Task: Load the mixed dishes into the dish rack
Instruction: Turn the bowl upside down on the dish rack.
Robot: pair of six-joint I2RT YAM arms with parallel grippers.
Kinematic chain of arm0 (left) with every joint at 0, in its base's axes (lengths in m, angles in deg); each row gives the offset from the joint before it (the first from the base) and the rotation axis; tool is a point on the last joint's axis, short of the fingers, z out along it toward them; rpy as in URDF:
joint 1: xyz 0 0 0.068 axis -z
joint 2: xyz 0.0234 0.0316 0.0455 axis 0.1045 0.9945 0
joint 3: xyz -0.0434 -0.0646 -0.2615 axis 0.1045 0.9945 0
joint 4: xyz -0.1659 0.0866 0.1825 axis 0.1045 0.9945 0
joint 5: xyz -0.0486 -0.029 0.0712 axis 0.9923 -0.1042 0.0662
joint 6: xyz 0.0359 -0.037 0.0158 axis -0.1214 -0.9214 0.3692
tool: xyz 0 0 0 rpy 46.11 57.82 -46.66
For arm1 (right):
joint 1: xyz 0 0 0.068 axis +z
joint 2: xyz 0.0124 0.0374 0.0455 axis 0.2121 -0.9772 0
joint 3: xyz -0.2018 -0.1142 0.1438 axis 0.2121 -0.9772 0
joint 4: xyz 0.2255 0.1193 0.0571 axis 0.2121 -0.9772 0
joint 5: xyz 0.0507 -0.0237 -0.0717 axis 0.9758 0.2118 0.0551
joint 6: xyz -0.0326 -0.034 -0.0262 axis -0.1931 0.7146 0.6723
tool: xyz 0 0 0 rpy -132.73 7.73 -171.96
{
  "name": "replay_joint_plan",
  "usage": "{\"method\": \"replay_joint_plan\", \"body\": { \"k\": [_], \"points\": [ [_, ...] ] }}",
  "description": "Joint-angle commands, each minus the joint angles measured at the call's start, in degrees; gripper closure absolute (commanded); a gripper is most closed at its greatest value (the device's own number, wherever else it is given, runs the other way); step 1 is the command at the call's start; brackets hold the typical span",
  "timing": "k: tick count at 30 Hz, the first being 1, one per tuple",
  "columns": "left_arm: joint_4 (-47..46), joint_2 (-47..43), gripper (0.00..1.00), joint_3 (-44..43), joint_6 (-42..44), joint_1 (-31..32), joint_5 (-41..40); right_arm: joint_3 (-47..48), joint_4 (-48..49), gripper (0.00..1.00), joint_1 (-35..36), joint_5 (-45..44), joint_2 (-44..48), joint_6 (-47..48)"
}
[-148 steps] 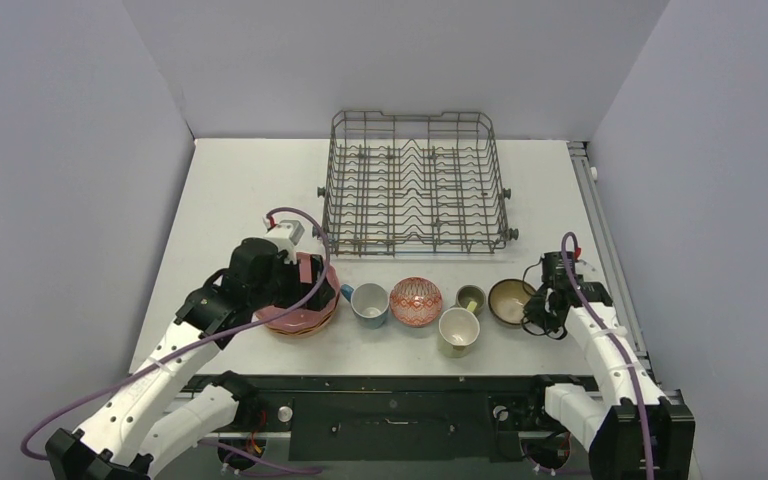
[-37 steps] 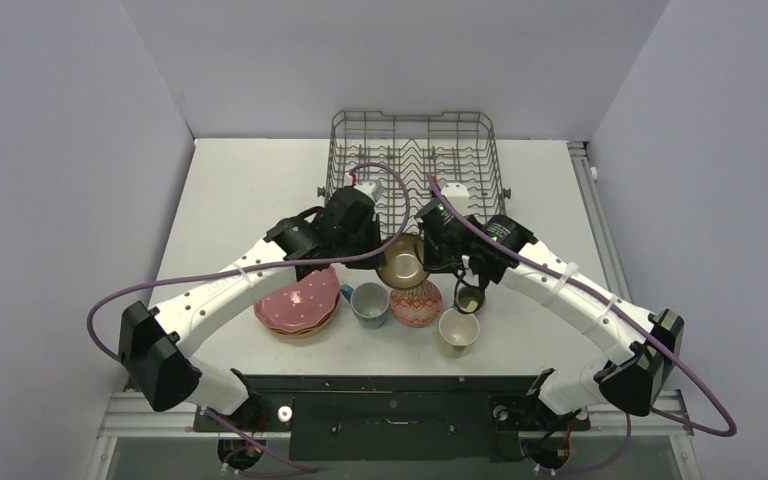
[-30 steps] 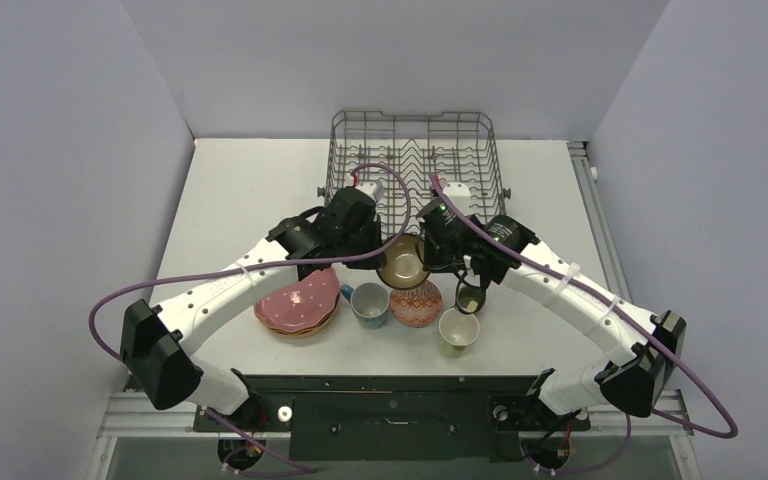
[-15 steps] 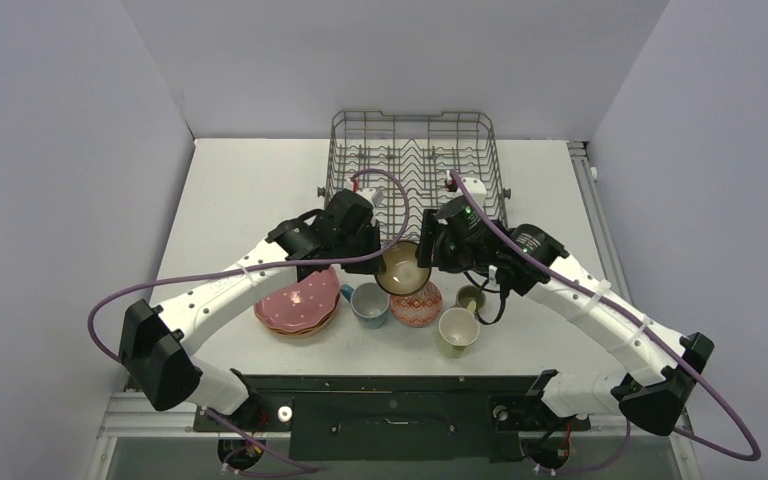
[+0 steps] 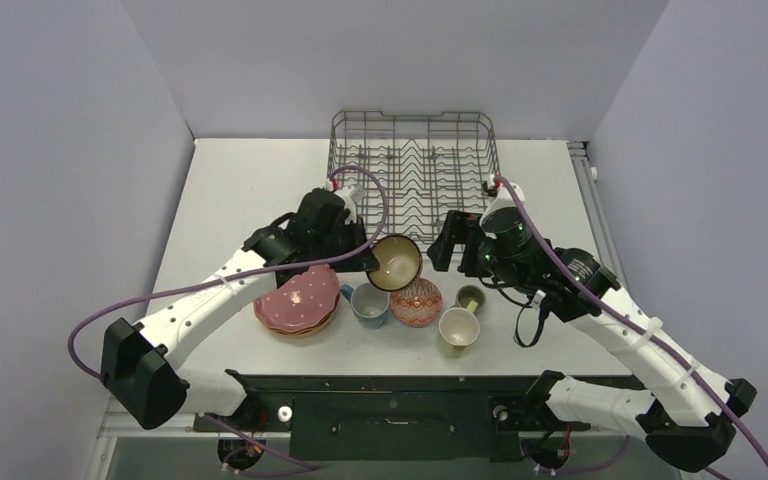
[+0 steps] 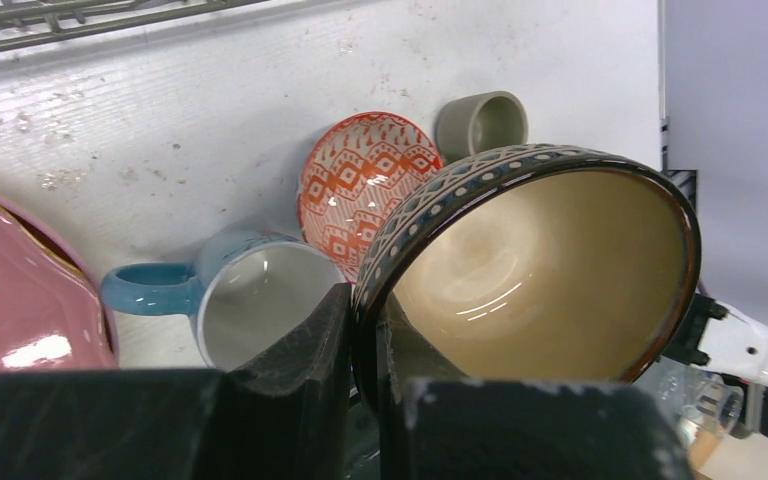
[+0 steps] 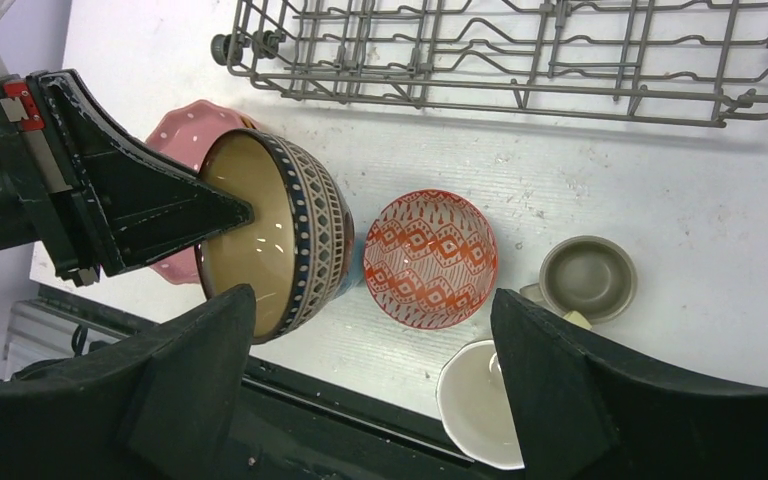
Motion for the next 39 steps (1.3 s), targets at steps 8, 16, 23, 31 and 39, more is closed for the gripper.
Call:
{"method": "replay_joint_plan", "body": {
  "k": [8, 16, 23, 31, 39],
  "points": [
    [-14.9, -6.7, 1.00, 4.5, -5.6, -2.9, 12.0, -7.9, 8.7, 0.00, -3.1, 7.5, 7.8, -0.8],
    [-20.3, -9.5, 1.00, 8.2, -8.8, -4.0, 16.2, -13.8, 17.1, 0.00, -6.3, 15.8, 13.5, -3.6],
    [-25.1, -11.4, 1.00, 11.1, -11.7, -4.5, 18.9, -18.0, 25.0, 0.00, -6.3, 21.0, 16.0, -8.9],
    [-30.7, -13.2, 1.00, 13.8, -15.3, -5.3, 21.1, -21.5, 32.6, 0.00, -6.1, 25.1, 16.0, -15.0],
    [-35.0, -14.6, 1.00, 15.1, -16.7, -5.9, 22.3, -23.5, 36.9, 0.00, -5.7, 26.9, 15.3, -18.5]
  ]
}}
